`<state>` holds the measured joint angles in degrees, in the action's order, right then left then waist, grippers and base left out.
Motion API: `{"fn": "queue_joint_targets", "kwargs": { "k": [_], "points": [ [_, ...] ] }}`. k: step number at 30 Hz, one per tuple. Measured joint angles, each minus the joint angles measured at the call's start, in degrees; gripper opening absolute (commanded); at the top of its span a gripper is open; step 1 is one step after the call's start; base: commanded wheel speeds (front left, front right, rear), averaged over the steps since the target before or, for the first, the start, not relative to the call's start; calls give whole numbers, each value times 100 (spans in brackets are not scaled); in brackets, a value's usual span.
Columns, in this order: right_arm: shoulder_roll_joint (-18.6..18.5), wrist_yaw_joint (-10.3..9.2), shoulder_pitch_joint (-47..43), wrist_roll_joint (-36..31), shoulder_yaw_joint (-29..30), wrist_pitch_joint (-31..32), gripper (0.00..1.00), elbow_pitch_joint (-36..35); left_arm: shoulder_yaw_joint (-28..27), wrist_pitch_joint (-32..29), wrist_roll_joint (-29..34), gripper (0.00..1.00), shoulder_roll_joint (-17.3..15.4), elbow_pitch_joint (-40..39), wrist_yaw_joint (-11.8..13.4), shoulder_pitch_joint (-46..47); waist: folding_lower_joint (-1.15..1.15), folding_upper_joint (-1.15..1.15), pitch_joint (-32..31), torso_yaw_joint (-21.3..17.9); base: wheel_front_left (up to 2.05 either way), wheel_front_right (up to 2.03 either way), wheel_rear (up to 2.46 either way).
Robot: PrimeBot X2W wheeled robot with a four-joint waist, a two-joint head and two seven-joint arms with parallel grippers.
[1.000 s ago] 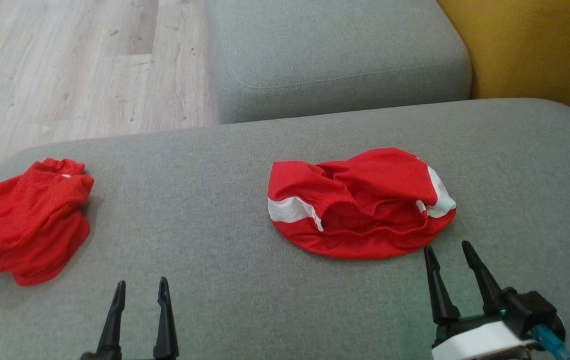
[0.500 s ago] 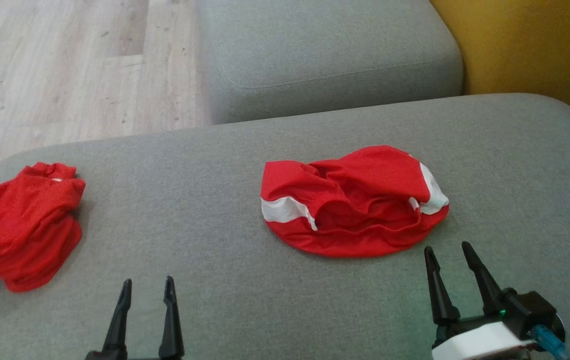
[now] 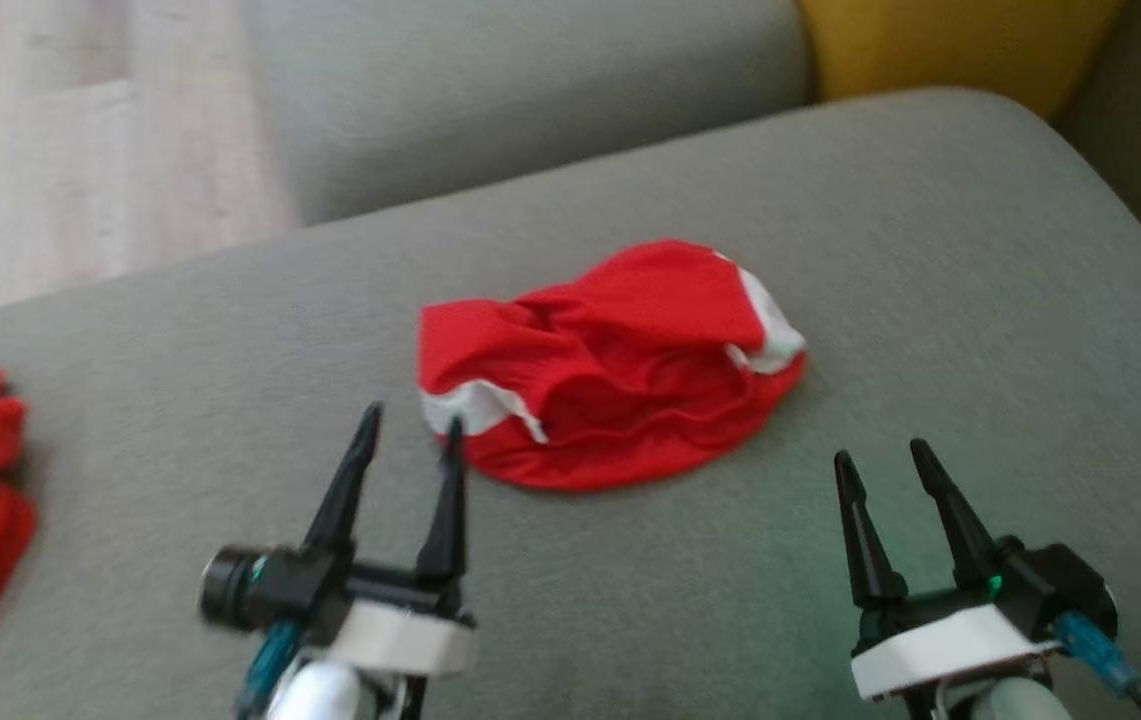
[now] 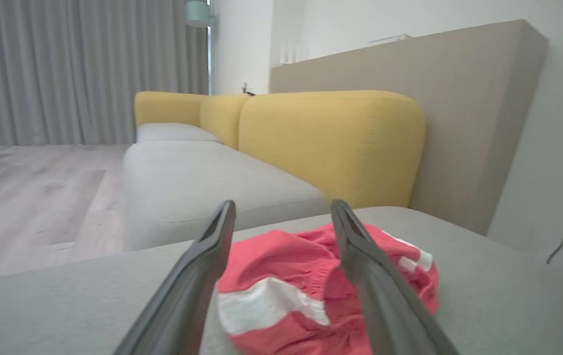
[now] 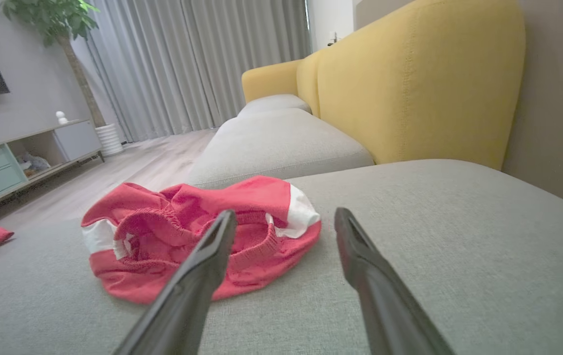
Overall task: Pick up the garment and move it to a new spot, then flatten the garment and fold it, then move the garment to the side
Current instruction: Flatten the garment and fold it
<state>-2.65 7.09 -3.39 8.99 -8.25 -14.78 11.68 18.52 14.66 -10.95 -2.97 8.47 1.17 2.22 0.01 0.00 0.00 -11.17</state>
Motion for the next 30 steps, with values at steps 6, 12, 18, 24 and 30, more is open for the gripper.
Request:
{"fn": "queue_joint_targets", "kwargs": {
  "k": [6, 12, 18, 24, 30],
  "points": [
    [0, 0, 120, 1, -23, 0, 100, -44, 702, 4, -64, 100, 5, 595, -355, 1017, 1, 0, 375, -567, 0, 0, 0],
    [0, 0, 483, 122, -104, 0, 100, -140, 1635, -2, -474, 100, 8, 1707, -537, 2143, 1, 0, 865, -1092, 0, 0, 0],
    [0, 0, 553, 287, -215, 0, 100, -201, 2401, -695, -1718, 100, 5, 2442, -566, 2987, 1, 0, 1395, -1494, 0, 0, 0],
    [1, 0, 760, 414, -254, 0, 100, -235, 2853, -1441, -3173, 100, 4, 2910, -303, 3727, 1, 0, 1822, -1861, 0, 0, 0],
    [3, 0, 761, 448, -300, 0, 100, -229, 3122, -1470, -3686, 100, 7, 3233, 107, 4164, 0, 0, 1926, -2045, 0, 0, 0]
  ]
}}
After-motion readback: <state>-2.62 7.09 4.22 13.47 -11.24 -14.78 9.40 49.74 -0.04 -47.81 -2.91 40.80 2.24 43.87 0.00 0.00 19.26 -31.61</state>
